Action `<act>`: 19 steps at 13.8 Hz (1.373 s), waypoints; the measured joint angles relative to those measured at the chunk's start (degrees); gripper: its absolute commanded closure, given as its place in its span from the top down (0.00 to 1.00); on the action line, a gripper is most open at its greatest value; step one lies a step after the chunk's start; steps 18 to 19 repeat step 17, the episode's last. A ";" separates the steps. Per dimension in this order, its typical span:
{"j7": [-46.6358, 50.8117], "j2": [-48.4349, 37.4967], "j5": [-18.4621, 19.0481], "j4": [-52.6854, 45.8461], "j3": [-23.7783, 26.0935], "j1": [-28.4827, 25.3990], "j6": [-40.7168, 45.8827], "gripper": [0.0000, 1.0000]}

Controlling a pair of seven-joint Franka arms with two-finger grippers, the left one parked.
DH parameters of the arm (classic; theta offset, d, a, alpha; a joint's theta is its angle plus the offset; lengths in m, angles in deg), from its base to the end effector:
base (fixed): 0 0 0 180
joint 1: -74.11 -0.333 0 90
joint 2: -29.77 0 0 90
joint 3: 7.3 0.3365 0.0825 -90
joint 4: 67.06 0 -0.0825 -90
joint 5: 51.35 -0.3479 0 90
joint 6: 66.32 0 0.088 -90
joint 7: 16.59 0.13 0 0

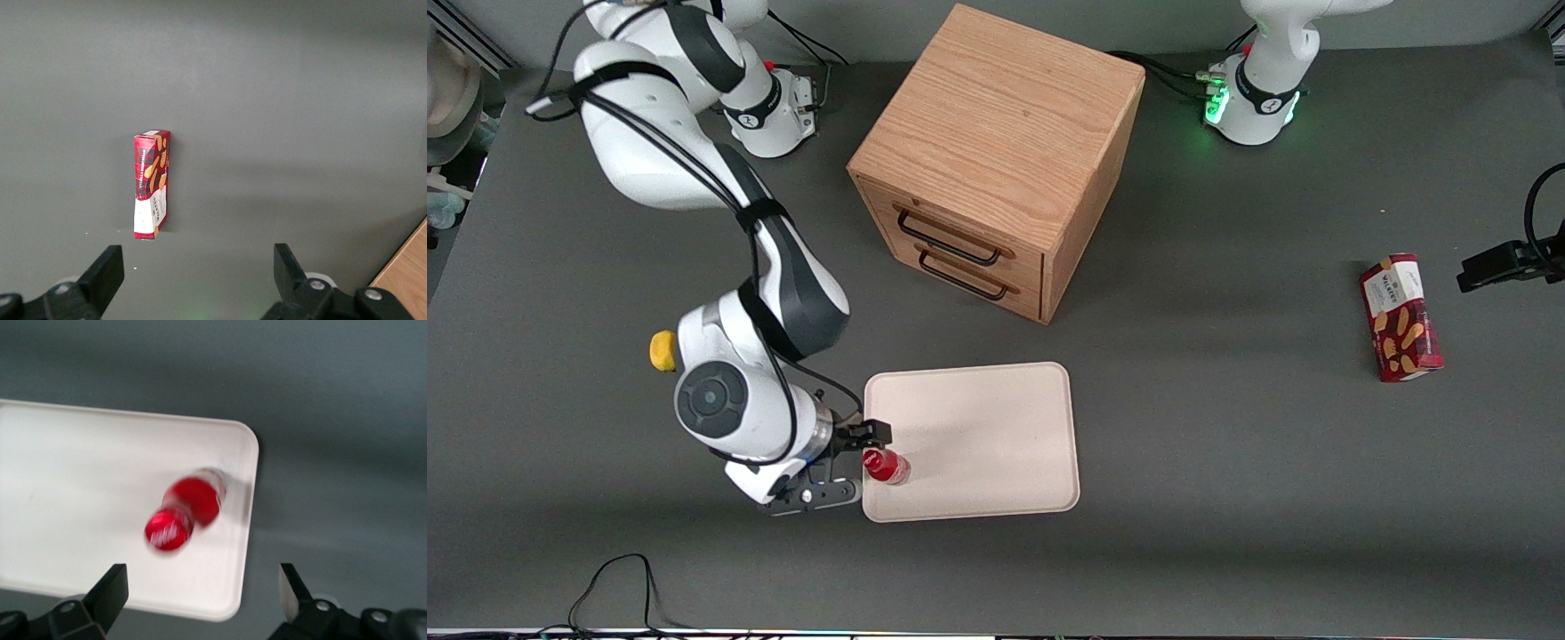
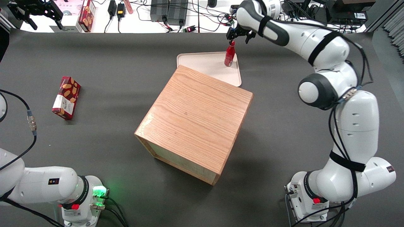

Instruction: Place coke bottle on tray

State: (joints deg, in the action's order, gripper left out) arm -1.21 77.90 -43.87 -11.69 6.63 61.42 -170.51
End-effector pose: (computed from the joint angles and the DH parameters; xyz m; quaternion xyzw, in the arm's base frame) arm 0.7052 0.2630 0.3751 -0.9969 -0.0723 -0.0054 0.0299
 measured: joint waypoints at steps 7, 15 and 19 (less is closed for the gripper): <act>-0.08 -42.15 -7.01 41.47 -8.95 1.69 1.56 1.00; -2.15 -69.84 -7.11 69.21 -18.62 2.25 -1.40 1.00; -2.16 -68.99 -7.11 65.56 -18.68 2.51 1.68 1.00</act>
